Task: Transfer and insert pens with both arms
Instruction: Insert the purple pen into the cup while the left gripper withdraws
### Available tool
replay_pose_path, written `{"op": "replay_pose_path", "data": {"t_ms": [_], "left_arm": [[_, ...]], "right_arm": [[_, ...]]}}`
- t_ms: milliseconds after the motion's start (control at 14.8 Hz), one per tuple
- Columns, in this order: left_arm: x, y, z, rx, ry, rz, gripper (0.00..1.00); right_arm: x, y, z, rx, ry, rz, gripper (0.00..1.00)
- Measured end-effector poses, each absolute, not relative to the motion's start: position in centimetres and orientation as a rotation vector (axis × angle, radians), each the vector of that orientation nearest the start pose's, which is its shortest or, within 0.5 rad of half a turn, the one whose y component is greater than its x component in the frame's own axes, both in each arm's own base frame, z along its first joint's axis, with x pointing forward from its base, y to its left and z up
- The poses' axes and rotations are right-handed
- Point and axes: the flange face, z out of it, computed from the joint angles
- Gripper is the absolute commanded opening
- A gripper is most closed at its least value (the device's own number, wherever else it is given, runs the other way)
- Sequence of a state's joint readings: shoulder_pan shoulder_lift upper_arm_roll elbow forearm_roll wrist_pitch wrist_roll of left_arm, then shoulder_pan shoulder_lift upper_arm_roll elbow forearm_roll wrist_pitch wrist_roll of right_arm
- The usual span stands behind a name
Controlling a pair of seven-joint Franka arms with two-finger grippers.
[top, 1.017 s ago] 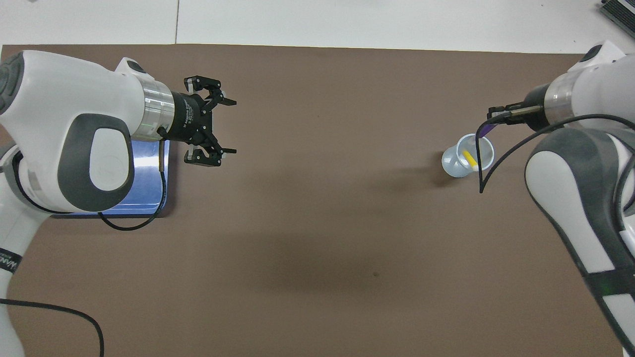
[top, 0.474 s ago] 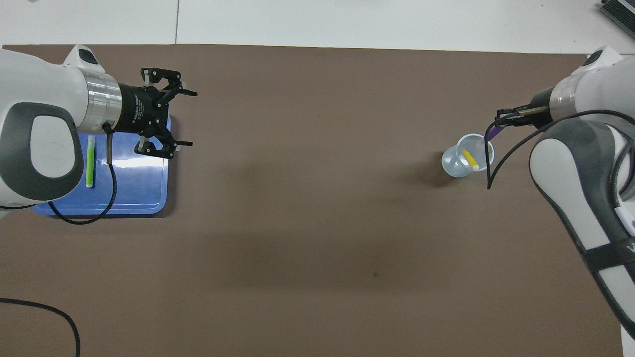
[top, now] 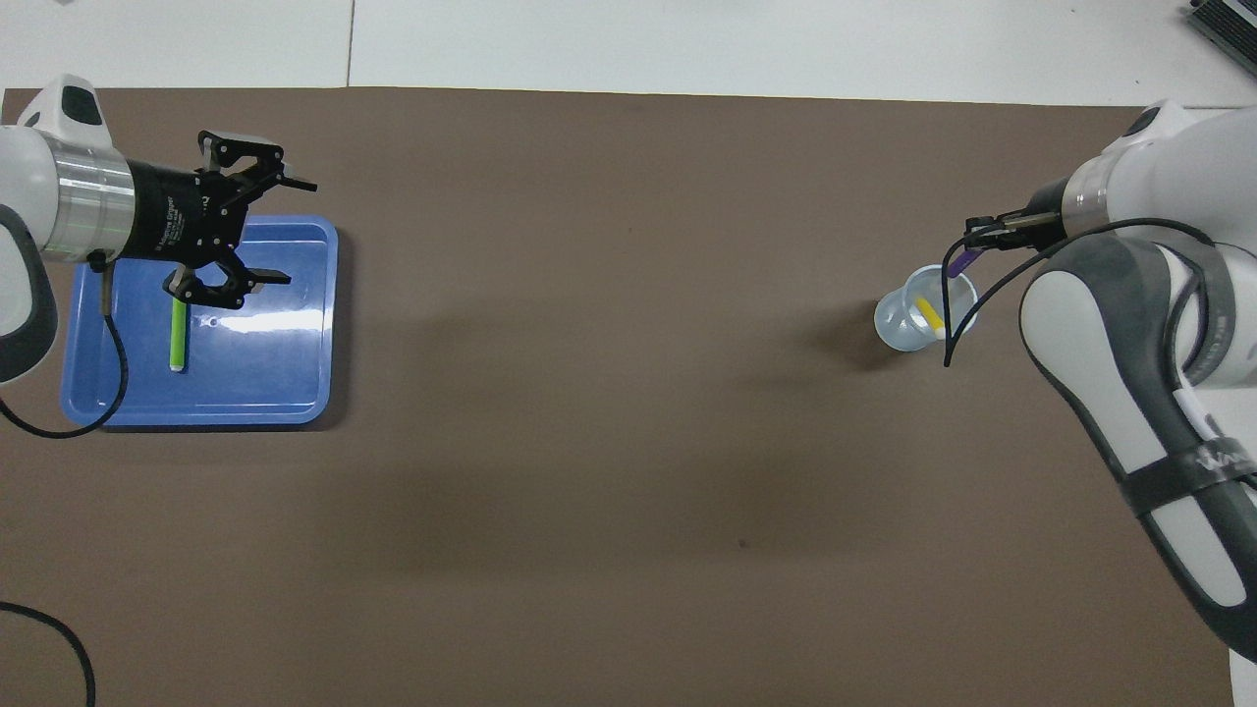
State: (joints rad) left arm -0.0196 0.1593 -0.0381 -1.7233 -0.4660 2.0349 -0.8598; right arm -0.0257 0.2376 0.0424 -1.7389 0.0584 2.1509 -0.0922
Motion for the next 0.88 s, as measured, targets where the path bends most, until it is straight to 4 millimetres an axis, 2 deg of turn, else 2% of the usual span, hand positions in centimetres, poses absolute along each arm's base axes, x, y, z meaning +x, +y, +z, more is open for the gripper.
{"op": "replay_pose_path", "data": {"t_ms": [136,203,474,610,745,881], "left_arm": [[62.4,-5.3,50.4,-3.23,-1.481,0.035,1.0],[62.4,-5.2,50.2,-3.253,-1.389,0.01,1.0],[62.2,-4.1,49.3,-3.249,-0.992,-0.094,1.0],[62.1,-2.4,48.5,-3.27,-0.802,-0.11,1.0],[61.8,0.5,47.3,-3.274,-0.588,-0.113,1.0],[61.4,2.1,45.6,-3.204,-0.321,-0.089,1.0]], "right_arm": [[64.7,1.2,44.3,-3.073,-0.121,-0.264,0.86],[64.7,1.2,44.0,-3.073,-0.12,-0.258,1.0],[64.8,1.1,44.2,-3.074,-0.12,-0.254,1.0],[64.7,1.1,45.2,-3.074,-0.123,-0.226,1.0],[64.1,1.1,47.7,-3.077,-0.129,-0.192,1.0],[63.0,0.6,51.2,-3.094,-0.134,-0.182,1.0]]}}
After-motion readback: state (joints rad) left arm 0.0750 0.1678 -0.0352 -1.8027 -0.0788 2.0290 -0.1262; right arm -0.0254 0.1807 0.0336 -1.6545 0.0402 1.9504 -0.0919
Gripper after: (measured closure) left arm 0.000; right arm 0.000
